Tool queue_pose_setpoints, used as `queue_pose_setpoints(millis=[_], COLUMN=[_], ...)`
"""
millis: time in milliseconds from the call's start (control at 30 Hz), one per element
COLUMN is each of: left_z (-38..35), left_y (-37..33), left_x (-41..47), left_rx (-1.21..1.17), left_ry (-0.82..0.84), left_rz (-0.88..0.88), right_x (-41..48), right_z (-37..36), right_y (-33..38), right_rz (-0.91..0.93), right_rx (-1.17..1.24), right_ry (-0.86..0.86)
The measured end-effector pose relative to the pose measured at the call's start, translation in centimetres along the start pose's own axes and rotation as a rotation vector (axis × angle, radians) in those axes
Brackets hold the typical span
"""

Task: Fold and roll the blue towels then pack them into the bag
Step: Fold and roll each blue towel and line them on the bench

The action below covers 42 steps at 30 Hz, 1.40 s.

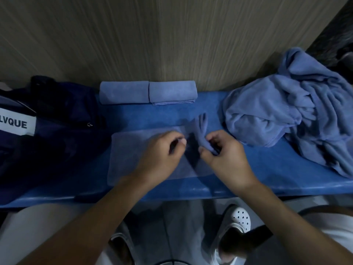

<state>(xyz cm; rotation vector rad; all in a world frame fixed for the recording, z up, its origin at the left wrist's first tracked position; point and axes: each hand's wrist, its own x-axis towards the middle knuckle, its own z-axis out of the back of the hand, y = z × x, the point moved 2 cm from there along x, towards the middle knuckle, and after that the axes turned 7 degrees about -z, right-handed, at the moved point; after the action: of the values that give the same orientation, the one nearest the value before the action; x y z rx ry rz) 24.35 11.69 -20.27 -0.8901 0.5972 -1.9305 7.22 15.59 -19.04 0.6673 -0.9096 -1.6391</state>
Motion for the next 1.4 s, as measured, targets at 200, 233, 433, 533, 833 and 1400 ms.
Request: queue_pose_setpoints(millis=[200,233,433,533,833,1400], left_z=[-0.4,-0.5,-1.1,-1.0,-1.0,1.7], left_y=[-0.6,-0.4,1.2,1.0,1.4,2.3], left_x=[2.1,2.3,2.8,2.7,1.9,1.7], left_rx=[-0.445,-0.448,-0.276,-0.124,0.436,0.544], left_ry=[-0.093,-0.116,-0.090,-0.056,0.088,0.206], left_rz=[0.378,0.401,0.430,0.349,0.046,0.177], right_x=[-1.7,-1.9,-2.2,-1.7,-2.5,2.5], right_z=[-2.5,-2.7,-2.4,-2.0,-3.3,-0.6], right_y=[1.7,1.9,2.0,0.8,-0.3,-1.4], right_rz=[0.240,0.264,0.267,0.053,-0.106,-0.146], right_rx=[-0.380,-0.419,-0.328,-0.303,-0.520,-0.420], right_ry=[0.051,0.055,-0.028,-0.134,0.050,0.128])
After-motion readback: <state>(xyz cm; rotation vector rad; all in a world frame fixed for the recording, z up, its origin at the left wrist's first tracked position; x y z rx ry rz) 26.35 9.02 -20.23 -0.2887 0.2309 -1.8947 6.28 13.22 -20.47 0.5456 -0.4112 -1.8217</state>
